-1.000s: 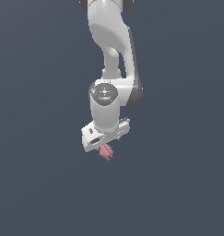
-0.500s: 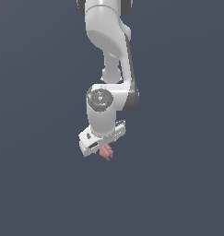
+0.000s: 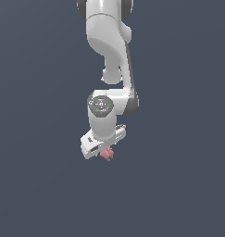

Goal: Pick up the object and move it to a goal position.

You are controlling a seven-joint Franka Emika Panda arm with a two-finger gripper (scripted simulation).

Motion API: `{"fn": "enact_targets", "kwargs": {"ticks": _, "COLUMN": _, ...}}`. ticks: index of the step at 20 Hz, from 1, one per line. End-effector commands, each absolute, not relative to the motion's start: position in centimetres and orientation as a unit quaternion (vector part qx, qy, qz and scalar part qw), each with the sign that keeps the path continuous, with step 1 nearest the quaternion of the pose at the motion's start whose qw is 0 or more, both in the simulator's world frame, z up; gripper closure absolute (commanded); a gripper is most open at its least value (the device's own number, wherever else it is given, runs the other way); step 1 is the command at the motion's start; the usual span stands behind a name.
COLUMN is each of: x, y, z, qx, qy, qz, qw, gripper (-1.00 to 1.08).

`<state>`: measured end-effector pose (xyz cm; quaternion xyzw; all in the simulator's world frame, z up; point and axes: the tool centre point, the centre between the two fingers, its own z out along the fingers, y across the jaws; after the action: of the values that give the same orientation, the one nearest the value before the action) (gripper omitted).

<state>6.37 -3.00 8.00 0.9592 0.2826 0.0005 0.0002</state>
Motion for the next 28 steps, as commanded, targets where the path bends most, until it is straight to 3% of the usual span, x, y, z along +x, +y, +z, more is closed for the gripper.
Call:
{"fn": "enact_targets", "kwargs": {"ticks": 1, "x": 6.3, "y": -3.0, "z": 6.6, "qx": 0.959, "qy": 0.283, "qz": 0.0, "qw": 0.0, "gripper": -0.92}}
{"fn": "enact_targets", "kwargs": {"ticks": 9, "x": 6.4, "y": -3.0, "z": 5.2, "qx": 0.959, "qy": 0.284, "qz": 0.0, "qw": 0.0, "gripper": -0.92}}
{"fn": "enact_targets", "kwargs": {"ticks": 10, "x": 6.4, "y": -3.0, "z": 5.2, "qx": 0.959, "qy": 0.284, "qz": 0.0, "qw": 0.0, "gripper": 1.08}}
{"fn": "enact_targets", "kwargs": {"ticks": 28, "x": 6.1, "y": -2.4, "z": 6.9, "qx": 0.959, "qy": 0.284, "qz": 0.0, "qw": 0.0, "gripper": 1.08}}
